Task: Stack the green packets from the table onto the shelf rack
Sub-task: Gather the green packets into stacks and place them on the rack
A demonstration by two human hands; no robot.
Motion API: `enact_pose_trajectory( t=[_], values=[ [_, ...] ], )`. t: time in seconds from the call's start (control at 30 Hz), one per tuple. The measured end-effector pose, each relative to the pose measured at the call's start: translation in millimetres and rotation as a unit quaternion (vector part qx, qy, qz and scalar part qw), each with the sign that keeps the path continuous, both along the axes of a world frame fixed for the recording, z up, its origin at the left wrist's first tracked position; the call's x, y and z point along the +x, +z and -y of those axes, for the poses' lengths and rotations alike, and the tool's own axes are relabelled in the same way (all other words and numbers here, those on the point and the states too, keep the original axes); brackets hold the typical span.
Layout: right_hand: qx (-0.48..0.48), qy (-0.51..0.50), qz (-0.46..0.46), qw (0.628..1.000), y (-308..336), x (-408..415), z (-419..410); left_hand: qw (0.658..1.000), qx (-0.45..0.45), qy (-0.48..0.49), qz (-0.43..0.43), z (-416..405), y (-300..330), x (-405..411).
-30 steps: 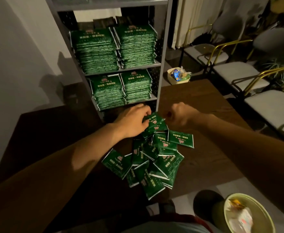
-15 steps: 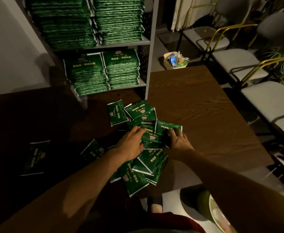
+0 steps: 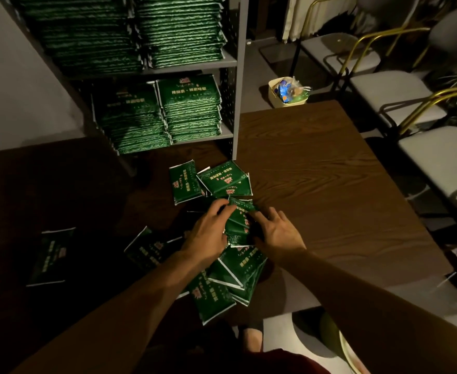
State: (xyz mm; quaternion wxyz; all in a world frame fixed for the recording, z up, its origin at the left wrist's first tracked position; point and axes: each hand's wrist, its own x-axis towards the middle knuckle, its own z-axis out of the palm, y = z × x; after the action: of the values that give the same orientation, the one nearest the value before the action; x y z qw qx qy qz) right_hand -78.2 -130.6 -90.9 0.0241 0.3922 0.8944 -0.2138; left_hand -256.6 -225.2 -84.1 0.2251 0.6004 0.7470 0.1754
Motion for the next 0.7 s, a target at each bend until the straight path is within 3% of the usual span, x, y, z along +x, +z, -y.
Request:
enact_pose_trajectory(
  t=[0.1,0.2,0.27,0.37,0.43,0.5,0.57,0.7],
  values=[
    [0.084,0.055,0.031,0.994,8.6,-3.4,-3.8,1.0,0.001,-0.014,-0.028,-4.8,4.4,-1.1],
    [0.137,0.095,0.002,0.986,20.0,-8.7,-12.2,0.992,0.047,-0.019,-0.12,-15.9,16.6,-5.1],
    [0.119,0.099,-0.068,0.986,26.6,-12.2,-20.4,0.995,0.06,0.012,-0.073,-22.8,25.6,-10.0],
    [-0.016,-0.072,-0.172,0.982,40.2,-16.3,-31.8,0.991,0.049,0.103,0.068,-27.2,39.4,-19.8],
    [-0.034,-0.088,-0.1,0.991,39.1,-17.6,-35.8,0.979,0.071,0.166,0.1,-22.3,45.6,-28.3],
    [-0.065,0.032,0.008,0.997,31.3,-16.0,-25.8,0.969,0.07,0.202,0.123,-14.5,47.4,-34.8],
    [-0.106,0.151,0.085,0.979,21.0,-12.4,-11.6,0.969,0.067,0.2,0.128,-7.0,42.7,-38.9],
    [-0.02,0.233,0.156,0.96,7.2,-3.2,3.4,0.975,0.053,0.182,0.118,10.0,34.5,-42.6]
  ],
)
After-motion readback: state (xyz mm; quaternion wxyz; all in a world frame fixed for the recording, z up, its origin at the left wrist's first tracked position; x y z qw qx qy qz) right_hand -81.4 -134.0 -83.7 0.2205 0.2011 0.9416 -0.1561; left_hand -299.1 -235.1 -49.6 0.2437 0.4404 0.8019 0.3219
